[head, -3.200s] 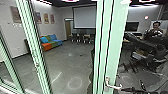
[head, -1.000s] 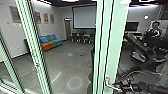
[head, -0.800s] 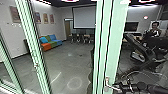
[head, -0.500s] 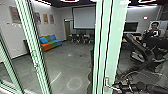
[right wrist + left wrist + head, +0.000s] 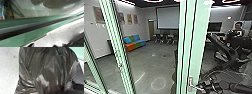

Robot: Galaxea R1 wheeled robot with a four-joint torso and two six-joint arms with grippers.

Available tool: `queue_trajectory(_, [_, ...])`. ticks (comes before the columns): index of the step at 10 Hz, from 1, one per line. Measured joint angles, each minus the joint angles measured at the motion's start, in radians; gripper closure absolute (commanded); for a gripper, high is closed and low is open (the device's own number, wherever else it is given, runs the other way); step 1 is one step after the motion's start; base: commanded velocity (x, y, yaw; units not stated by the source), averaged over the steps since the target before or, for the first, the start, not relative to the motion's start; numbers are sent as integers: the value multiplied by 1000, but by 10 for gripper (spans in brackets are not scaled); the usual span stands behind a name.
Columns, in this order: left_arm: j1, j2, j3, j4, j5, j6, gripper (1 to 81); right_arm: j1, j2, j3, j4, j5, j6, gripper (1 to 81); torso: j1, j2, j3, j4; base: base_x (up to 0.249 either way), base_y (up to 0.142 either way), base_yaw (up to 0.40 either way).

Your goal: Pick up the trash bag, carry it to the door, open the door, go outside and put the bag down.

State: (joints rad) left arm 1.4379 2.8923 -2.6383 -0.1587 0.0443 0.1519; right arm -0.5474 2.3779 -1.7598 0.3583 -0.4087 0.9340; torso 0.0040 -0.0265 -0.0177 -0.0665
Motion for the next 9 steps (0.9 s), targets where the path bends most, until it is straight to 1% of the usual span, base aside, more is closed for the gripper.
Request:
queue_trajectory(2, [0,0,0,0,0,0,811,2,4,1,-23,-4,11,10,0,0,0,0,0,0,0])
queue_trajectory(4, [0,0,0,0,0,0,811,24,4,33,-31,-3,19,10,0,0,0,0,0,0,0])
queue_trajectory(6, [0,0,0,-1,0,0,811,48,13,53,-45,-23,47,10,0,0,0,0,0,0,0])
queue_trajectory(9, [0,0,0,-1,0,0,811,34,34,17,-45,-27,49,10,0,0,0,0,0,0,0])
